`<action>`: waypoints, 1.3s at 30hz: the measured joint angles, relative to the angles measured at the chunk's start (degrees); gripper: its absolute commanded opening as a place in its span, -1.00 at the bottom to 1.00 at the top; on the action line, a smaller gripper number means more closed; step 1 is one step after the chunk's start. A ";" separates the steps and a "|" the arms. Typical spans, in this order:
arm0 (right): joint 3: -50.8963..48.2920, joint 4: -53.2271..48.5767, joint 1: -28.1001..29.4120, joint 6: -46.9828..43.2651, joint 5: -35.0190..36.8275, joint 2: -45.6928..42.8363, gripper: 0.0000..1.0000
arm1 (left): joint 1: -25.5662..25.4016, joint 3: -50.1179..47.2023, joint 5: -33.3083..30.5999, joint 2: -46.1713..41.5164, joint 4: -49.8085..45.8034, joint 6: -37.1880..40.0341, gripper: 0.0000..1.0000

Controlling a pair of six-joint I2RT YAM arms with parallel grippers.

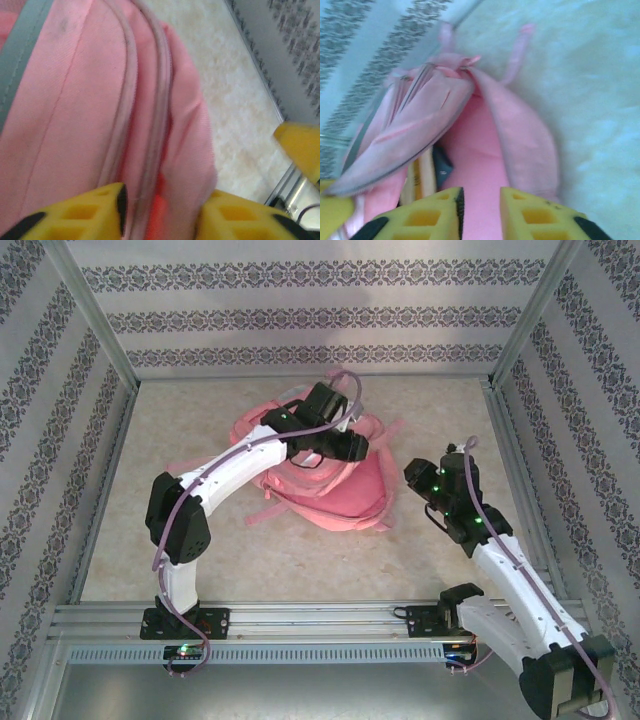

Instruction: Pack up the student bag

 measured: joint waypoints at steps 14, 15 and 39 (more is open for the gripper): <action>1.88 -11.78 -0.26 -1.11 -0.20 4.76 -0.13 | 16.26 -25.38 -8.04 -22.05 9.55 -14.84 0.38; 1.88 -11.80 -0.28 -1.07 -0.22 5.09 -0.13 | 17.20 -26.56 -9.79 -23.85 9.33 -15.87 0.38; -3.96 -6.82 -2.69 5.25 -8.94 6.27 -0.05 | 27.80 -46.58 -11.43 -23.50 28.59 -28.46 -0.08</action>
